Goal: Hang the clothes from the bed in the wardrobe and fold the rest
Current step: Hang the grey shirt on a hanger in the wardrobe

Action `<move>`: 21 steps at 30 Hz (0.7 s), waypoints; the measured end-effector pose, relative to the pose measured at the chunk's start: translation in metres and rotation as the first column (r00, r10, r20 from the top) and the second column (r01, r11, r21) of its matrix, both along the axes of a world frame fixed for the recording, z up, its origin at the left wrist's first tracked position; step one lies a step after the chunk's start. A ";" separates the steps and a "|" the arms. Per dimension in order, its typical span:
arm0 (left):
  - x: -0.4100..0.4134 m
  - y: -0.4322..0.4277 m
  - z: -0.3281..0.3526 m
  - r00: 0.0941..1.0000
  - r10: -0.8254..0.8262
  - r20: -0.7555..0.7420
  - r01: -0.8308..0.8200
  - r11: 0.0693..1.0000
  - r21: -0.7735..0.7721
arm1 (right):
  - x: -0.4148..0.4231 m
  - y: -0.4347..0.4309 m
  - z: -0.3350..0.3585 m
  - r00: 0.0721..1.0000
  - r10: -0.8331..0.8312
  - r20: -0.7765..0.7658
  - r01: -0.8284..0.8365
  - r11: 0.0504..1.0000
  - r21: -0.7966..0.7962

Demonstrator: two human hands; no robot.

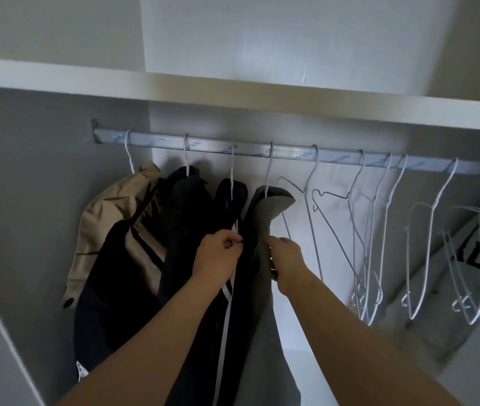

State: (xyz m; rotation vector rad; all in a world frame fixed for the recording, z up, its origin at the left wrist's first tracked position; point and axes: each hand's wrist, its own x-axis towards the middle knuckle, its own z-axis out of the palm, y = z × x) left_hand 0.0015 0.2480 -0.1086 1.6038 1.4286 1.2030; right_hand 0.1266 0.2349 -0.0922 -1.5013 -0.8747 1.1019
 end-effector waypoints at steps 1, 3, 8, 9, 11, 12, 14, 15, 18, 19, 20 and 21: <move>-0.001 -0.006 0.000 0.999 -0.004 0.042 0.005 1.000 -0.024 | -0.002 -0.006 -0.002 1.000 0.002 -0.015 -0.002 1.000 -0.002; -0.002 -0.021 -0.002 0.994 -0.022 0.110 0.029 0.998 -0.059 | -0.006 -0.022 -0.007 0.999 0.029 -0.014 -0.029 0.999 -0.019; -0.005 -0.067 -0.016 0.977 -0.095 0.190 0.121 0.984 -0.130 | -0.017 -0.072 -0.037 0.999 -0.041 -0.031 0.039 0.998 -0.048; -0.005 -0.075 -0.020 0.973 -0.101 0.207 0.133 0.980 -0.148 | -0.018 -0.081 -0.043 0.997 -0.070 -0.032 0.068 0.996 -0.056; -0.003 -0.098 -0.033 0.965 -0.141 0.221 0.191 0.955 -0.225 | -0.019 -0.109 -0.062 0.990 -0.136 -0.026 0.133 0.986 -0.099; -0.002 -0.108 -0.040 0.961 -0.156 0.229 0.216 0.940 -0.265 | -0.020 -0.120 -0.070 0.988 -0.155 -0.011 0.152 0.981 -0.122; -0.001 -0.134 -0.054 0.952 -0.191 0.238 0.268 0.896 -0.353 | -0.021 -0.149 -0.088 0.983 -0.186 -0.002 0.183 0.970 -0.162; 0.000 -0.144 -0.060 0.949 -0.196 0.245 0.282 0.876 -0.391 | -0.022 -0.160 -0.095 0.981 -0.195 -0.016 0.189 0.965 -0.180; -0.001 -0.183 -0.079 0.952 -0.185 0.244 0.282 0.839 -0.466 | -0.028 -0.202 -0.113 0.974 -0.214 -0.074 0.190 0.949 -0.251; -0.001 -0.196 -0.085 0.956 -0.180 0.233 0.275 0.833 -0.481 | -0.030 -0.217 -0.119 0.972 -0.220 -0.087 0.189 0.944 -0.272; -0.002 -0.210 -0.092 0.958 -0.179 0.223 0.269 0.827 -0.494 | -0.032 -0.233 -0.124 0.968 -0.229 -0.100 0.191 0.937 -0.291; -0.002 -0.228 -0.098 0.961 -0.177 0.212 0.263 0.822 -0.506 | -0.033 -0.252 -0.129 0.964 -0.243 -0.108 0.200 0.930 -0.308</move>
